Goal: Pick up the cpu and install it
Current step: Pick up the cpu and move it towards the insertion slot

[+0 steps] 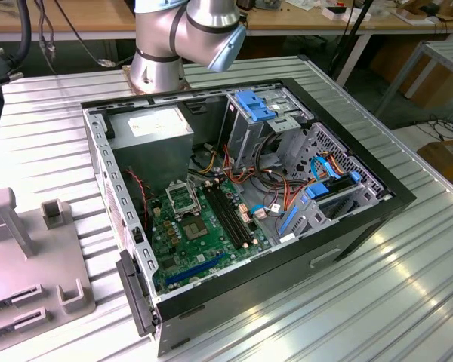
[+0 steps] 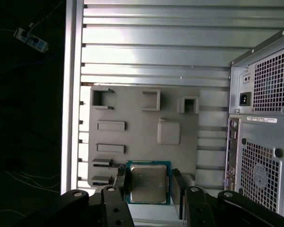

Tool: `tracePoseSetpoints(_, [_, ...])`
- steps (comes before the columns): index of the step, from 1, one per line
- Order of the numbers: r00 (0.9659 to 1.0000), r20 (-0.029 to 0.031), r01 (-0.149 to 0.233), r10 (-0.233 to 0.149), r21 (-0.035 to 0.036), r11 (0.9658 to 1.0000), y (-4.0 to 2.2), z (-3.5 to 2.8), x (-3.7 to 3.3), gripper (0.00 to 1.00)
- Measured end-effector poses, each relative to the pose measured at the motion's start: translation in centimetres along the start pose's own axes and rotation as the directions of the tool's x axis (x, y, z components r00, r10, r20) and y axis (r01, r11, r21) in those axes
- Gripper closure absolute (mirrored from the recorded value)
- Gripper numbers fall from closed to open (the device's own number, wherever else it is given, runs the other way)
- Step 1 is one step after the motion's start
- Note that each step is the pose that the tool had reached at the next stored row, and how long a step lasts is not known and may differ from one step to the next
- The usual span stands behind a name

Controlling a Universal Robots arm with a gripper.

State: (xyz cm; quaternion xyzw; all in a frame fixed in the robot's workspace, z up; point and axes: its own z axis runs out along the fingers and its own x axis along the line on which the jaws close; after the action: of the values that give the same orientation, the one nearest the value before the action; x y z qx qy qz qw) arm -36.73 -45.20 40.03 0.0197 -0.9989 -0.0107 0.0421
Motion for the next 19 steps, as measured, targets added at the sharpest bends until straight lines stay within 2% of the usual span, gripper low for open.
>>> tracePoseSetpoints(19, [1.0,-0.0079,0.0,0.0,-0.0003,1.0,-0.07,-0.17,-1.98,0.53])
